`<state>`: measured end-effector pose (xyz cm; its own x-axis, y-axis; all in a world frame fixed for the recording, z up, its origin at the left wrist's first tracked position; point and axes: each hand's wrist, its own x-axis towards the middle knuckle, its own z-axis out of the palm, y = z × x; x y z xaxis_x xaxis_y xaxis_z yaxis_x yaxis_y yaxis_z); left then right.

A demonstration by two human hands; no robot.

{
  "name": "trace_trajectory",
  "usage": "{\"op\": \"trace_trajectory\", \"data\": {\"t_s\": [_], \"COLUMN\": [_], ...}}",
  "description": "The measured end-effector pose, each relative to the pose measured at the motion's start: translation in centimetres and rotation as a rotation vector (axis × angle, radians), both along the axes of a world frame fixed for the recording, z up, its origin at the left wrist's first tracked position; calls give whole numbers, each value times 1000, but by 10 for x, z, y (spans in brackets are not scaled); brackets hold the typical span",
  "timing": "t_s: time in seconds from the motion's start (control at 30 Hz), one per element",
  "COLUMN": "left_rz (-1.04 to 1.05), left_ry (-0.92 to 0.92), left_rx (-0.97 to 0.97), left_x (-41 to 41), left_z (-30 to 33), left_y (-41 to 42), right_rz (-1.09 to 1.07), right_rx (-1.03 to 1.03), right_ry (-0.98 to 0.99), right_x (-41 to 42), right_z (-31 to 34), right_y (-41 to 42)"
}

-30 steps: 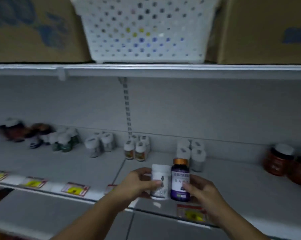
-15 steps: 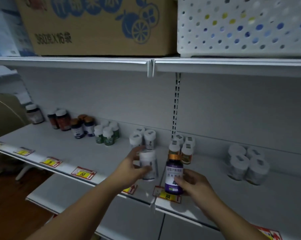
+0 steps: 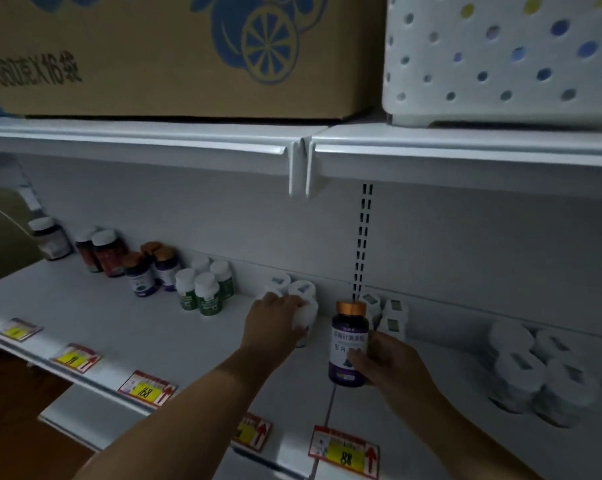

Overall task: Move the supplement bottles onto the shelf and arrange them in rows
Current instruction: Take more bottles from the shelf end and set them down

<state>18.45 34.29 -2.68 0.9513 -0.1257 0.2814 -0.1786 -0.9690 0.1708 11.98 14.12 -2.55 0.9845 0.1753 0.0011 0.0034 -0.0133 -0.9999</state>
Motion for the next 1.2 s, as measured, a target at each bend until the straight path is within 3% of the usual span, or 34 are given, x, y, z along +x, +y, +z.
{"op": "trace_trajectory", "data": {"t_s": [0.13, 0.3, 0.4, 0.63, 0.9, 1.2], "left_rz": [34, -137, -190, -153, -112, -206], "left_ry": [-16, -11, -54, 17, 306, 317], "left_rx": [225, 86, -46, -60, -29, -123], "left_x": [10, 16, 17, 35, 58, 80], "left_z": [-10, 0, 19, 49, 55, 53], "left_y": [6, 35, 98, 295, 377, 398], "right_rz": [-41, -36, 9, 86, -93, -207], "right_rx": [44, 11, -79, -172, -552, -893], "right_ry": [14, -11, -23, -15, 26, 74], "right_x": [5, 14, 26, 61, 110, 170], "right_z": [3, 7, 5, -12, -37, -47], "right_y": [6, 50, 111, 288, 419, 464]}}
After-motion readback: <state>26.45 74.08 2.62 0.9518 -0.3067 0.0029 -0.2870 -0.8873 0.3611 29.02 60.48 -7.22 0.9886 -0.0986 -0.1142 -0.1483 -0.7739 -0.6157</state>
